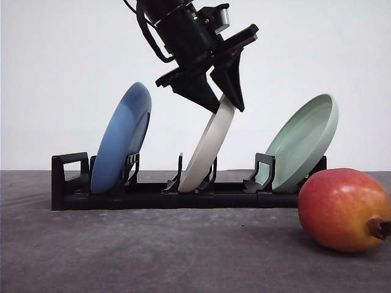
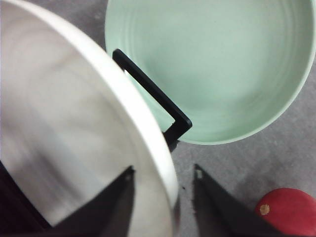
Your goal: Place pomegranate in white plate
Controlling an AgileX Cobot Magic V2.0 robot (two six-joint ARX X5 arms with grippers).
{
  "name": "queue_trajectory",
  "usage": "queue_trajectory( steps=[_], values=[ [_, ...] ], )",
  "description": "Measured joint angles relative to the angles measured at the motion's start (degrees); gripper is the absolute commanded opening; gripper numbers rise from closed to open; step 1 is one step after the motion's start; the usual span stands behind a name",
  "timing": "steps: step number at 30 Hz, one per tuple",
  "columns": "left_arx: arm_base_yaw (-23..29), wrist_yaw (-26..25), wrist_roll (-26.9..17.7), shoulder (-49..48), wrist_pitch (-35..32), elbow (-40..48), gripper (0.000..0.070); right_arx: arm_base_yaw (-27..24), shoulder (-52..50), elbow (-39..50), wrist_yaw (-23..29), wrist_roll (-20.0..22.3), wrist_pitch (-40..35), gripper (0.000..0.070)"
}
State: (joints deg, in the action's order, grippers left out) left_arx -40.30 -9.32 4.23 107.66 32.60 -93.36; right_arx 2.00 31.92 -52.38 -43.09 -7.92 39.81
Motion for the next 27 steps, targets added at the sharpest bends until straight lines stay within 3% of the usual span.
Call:
queue_trajectory(
  steps=[1, 3, 18, 27],
  values=[
    [-0.16, 0.0, 0.09, 0.0, 0.0, 0.0, 0.0122, 0.0, 0.0, 0.0, 0.0, 0.0, 0.0, 0.0564],
    [-0.41, -0.02, 0.09, 0.0, -0.02, 0.0, 0.0, 0.0, 0.0, 0.0, 0.0, 0.0, 0.0, 0.0563],
    [-1.02, 0.17, 2.71, -1.37, 3.34, -1.18, 0.0, 0.0, 0.0, 0.0, 0.0, 0.0, 0.02, 0.0563],
    [-6.1, -1.11, 2.88, -14.31, 6.78, -1.3, 0.0, 0.0, 0.0, 0.0, 0.0, -0.02, 0.02, 0.0563]
  ],
)
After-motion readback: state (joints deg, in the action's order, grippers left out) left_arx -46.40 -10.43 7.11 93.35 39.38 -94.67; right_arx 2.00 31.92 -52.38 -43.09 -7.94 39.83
